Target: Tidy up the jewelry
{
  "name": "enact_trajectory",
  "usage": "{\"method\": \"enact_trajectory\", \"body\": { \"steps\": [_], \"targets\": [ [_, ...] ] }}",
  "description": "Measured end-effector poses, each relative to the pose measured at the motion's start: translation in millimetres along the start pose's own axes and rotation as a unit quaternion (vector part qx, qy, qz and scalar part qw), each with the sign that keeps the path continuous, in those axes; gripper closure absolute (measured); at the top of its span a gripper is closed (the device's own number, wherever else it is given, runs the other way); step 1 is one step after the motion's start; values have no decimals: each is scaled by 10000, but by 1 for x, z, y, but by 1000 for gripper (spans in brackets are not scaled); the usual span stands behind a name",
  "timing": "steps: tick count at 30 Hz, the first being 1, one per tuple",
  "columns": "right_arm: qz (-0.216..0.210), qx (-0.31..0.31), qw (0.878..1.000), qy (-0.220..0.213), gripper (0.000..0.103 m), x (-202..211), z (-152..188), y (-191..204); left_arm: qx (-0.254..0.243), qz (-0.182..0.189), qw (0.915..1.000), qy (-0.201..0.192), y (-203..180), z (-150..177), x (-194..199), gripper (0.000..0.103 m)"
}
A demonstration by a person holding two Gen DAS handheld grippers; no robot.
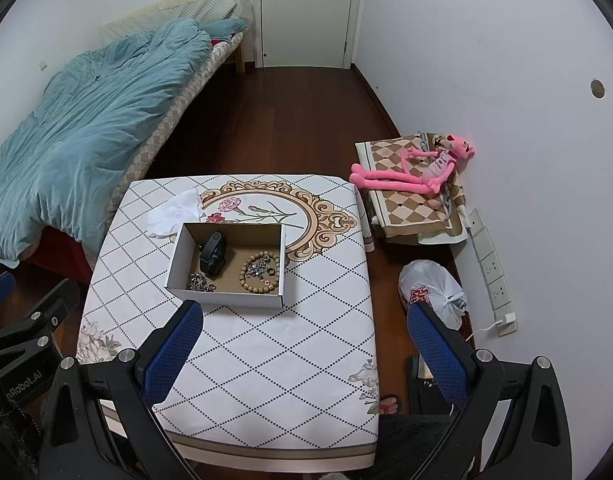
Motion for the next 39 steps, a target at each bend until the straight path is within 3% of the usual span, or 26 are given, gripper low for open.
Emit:
{"method": "enact_trajectory", "body": {
  "steps": [39],
  "targets": [
    [-9, -10, 10000, 30, 0, 0, 2, -1, -57, 44, 10000, -22, -4, 2, 4, 1]
  ]
}}
Point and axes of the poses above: each gripper's, at about its wrist camera, not at the fingertips, and x roughly against the way its jaws point, y to its left, z to its underside, the point moved 4 cm from there along -x, roughly the way its jaws point, and after that the axes turned 2 degrees about x, right-handed, at the moved point
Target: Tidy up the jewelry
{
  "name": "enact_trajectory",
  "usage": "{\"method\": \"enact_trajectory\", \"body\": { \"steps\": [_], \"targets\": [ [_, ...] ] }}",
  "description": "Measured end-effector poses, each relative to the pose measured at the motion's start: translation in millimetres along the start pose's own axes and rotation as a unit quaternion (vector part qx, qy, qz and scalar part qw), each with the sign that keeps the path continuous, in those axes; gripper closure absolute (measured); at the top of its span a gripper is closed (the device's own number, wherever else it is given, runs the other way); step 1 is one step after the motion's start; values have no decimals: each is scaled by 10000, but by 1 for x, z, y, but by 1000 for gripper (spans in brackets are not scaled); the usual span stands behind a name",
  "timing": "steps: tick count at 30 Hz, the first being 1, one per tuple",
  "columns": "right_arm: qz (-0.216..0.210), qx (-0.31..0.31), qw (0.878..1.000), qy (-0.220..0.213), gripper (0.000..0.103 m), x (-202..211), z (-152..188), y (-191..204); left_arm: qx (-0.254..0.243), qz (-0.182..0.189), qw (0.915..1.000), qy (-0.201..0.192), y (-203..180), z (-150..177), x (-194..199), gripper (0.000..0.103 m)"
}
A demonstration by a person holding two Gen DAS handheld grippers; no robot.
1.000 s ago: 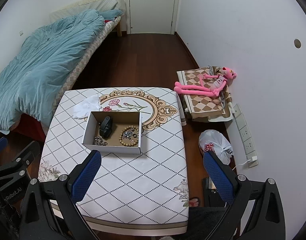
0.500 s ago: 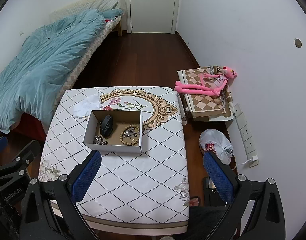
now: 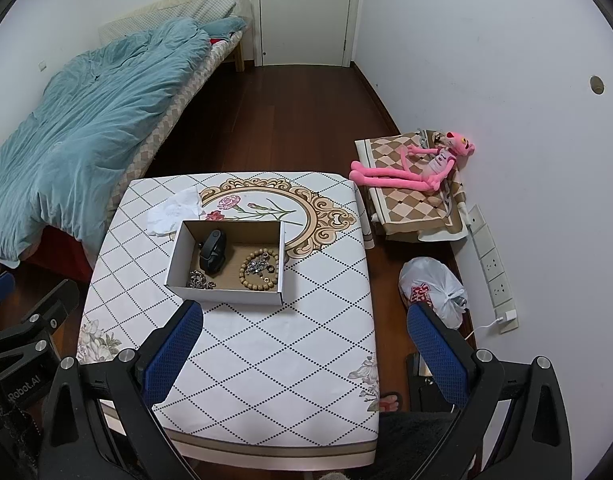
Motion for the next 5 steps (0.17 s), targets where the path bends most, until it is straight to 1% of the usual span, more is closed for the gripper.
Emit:
{"method": "enact_trajectory", "body": {
  "steps": [5],
  "targets": [
    [-13, -12, 10000, 4, 0, 0, 0, 0, 2, 13, 10000, -18, -1, -1, 1, 1]
  ]
}}
Point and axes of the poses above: each gripper's, at about its wrist camera, not at the fingertips, and x roughly against the way its jaws point, y to its left, z to its underside, the point moved 4 cm from there along -x, roughly the way its jaws point, and after that the axes turned 2 degrees about x, right-handed, at the moved point
